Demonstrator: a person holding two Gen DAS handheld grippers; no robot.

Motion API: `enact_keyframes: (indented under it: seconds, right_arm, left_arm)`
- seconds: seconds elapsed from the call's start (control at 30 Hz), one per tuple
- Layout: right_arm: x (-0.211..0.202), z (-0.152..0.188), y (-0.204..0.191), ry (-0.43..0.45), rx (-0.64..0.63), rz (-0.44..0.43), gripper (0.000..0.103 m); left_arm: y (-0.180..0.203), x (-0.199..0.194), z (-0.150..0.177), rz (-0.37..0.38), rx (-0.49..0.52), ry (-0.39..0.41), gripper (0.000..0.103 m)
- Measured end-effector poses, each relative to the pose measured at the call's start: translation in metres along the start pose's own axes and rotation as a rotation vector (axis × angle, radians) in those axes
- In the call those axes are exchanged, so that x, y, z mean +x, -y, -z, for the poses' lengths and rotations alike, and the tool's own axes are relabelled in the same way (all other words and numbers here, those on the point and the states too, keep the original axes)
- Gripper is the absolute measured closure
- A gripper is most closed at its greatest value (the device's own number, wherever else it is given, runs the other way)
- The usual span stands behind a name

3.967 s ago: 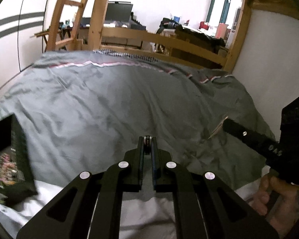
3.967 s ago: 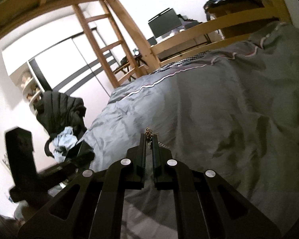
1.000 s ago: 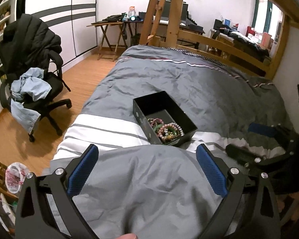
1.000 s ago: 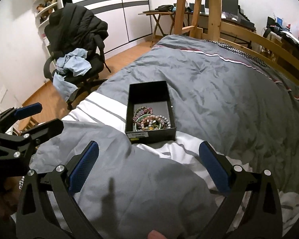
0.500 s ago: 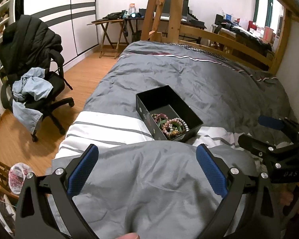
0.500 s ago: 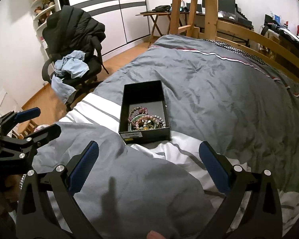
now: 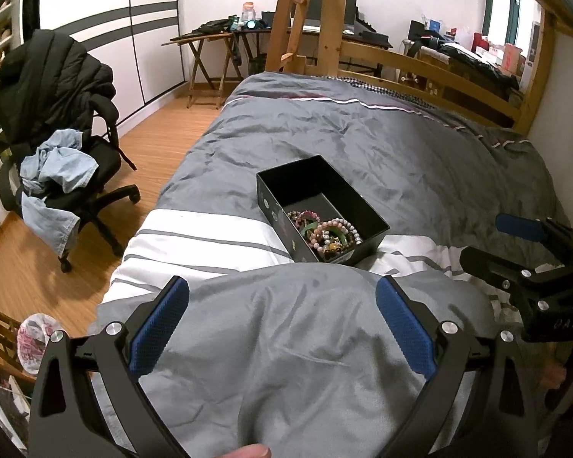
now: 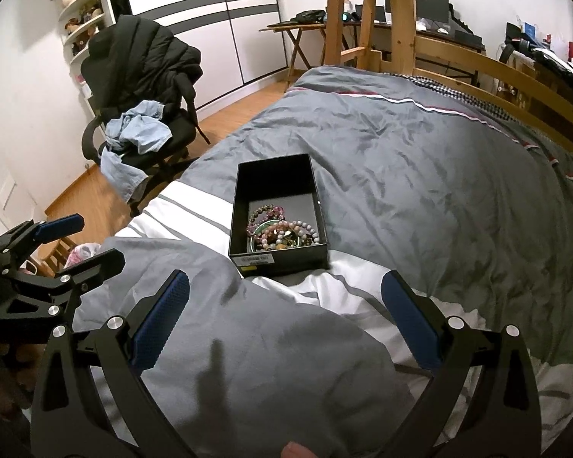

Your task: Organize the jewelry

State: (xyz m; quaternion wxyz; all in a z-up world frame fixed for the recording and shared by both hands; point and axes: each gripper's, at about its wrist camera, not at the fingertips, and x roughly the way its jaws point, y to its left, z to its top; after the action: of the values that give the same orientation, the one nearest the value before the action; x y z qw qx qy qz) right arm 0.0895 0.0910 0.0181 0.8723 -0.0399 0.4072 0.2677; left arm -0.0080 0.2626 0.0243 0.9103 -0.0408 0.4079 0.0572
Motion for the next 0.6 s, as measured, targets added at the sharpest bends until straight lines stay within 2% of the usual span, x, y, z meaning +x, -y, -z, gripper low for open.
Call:
enact_keyframes:
  seconds: [0.6]
  right_arm:
    - [0.0016,0.0017,0.0027,0.003,0.005,-0.005,0.004]
  left_arm:
    - [0.0019,0.0041,0.0027,0.026,0.003,-0.012,0.007]
